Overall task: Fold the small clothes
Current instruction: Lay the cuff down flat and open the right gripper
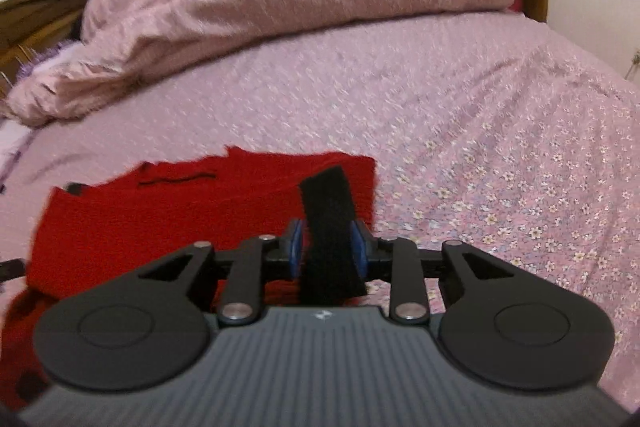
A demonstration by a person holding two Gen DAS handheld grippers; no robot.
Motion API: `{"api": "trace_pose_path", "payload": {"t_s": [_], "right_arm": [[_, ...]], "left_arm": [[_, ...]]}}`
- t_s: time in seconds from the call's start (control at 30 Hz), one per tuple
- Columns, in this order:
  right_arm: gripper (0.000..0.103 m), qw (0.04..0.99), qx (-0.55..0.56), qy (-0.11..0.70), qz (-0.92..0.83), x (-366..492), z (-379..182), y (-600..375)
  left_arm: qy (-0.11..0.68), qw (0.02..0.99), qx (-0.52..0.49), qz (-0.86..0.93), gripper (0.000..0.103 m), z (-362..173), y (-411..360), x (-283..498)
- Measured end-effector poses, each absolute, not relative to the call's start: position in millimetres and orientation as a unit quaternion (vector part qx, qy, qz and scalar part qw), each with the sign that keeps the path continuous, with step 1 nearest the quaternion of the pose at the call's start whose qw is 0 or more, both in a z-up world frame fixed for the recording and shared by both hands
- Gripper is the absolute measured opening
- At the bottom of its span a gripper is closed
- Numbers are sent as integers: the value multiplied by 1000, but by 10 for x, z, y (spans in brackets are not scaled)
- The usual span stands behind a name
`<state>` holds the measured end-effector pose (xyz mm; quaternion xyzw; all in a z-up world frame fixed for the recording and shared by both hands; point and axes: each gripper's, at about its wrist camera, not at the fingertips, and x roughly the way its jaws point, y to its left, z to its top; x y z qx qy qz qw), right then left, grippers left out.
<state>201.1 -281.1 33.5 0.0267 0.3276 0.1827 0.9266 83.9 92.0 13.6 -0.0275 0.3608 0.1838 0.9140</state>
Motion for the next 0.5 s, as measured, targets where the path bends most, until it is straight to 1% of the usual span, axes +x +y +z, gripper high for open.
{"api": "trace_pose_path", "payload": {"t_s": [0.13,0.23,0.27,0.33,0.37,0.5], "right_arm": [[30,914,74,337,212,1975,309,-2835],[30,909,68,357,205,2037,165,-2765],[28,906,62,368,199,2070,100,-2738],[27,901,55,383,195,2129,-38,-2700],[26,904,54,376,197,2136,-82,-2690],[26,910,40,366,189,2136,-99,-2598]], "left_arm": [[367,915,-30,166,84,2,904,1078],[392,903,-22,176,84,-183,945,1244],[399,900,-24,176,84,-236,963,1273],[402,898,-38,175,87,-304,1013,1287],[401,897,-42,178,90,-317,1036,1283],[403,896,-51,178,93,-336,1094,1279]]}}
